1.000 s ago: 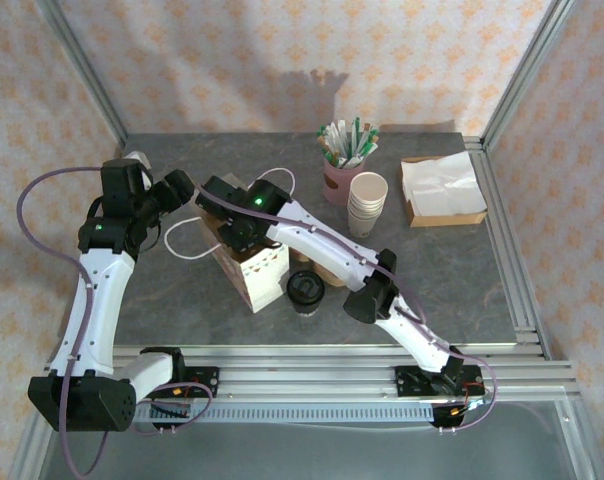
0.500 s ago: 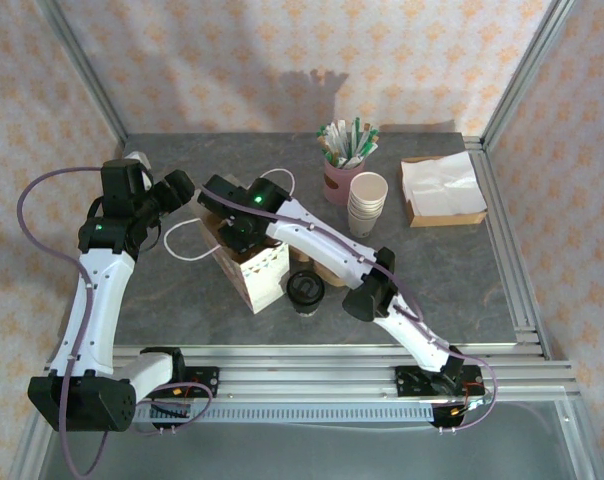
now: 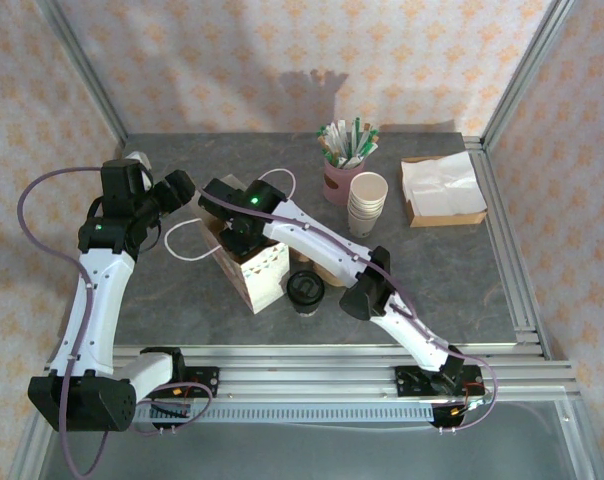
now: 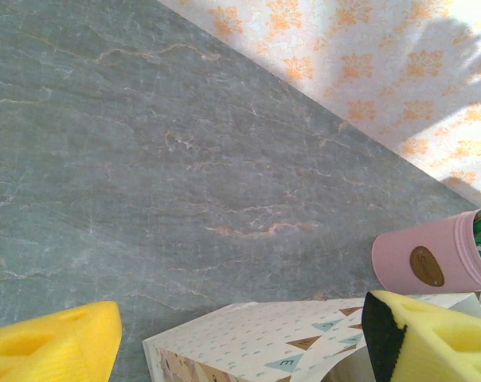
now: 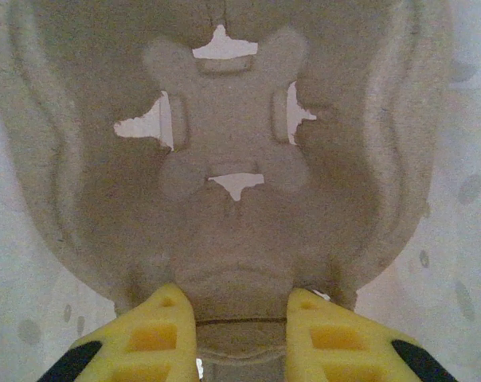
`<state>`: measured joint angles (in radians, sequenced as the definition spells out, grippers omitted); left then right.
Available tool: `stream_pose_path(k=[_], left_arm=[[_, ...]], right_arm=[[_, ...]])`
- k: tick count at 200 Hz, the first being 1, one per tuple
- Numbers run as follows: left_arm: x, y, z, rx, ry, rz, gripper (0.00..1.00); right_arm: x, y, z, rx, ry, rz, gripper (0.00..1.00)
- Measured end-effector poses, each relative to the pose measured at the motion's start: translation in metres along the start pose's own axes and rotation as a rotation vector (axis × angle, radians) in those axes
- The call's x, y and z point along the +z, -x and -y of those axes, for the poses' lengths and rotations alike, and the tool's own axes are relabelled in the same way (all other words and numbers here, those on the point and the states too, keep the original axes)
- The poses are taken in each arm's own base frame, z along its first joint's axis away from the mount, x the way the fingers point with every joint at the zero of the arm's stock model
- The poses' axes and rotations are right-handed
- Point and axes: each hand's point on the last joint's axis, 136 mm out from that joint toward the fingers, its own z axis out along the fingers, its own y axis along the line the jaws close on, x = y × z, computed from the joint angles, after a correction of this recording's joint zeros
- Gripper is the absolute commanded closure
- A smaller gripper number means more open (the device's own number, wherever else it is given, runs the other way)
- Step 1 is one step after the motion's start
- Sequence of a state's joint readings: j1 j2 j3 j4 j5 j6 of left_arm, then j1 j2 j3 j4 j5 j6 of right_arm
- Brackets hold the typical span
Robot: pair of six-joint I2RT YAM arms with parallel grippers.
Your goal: Pack the takeout coffee
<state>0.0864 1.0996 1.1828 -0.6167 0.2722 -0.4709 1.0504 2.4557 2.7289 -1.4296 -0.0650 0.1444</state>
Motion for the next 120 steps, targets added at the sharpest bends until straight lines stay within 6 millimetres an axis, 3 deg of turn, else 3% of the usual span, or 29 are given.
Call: stream_pose_path(k=[79,120], left_arm=[[0.000,-0.001,0.001,0.001,-0.010,-0.006,0.20],[0.000,-0.002,0.003,0.001,-0.018,-0.011,0.20]], right_arm=[[0.038,-0.013,0.003,0.002,-0.003,-0.094,0.77],[0.044,-0.015,0.004,0.005,0.005,-0.112,0.77]])
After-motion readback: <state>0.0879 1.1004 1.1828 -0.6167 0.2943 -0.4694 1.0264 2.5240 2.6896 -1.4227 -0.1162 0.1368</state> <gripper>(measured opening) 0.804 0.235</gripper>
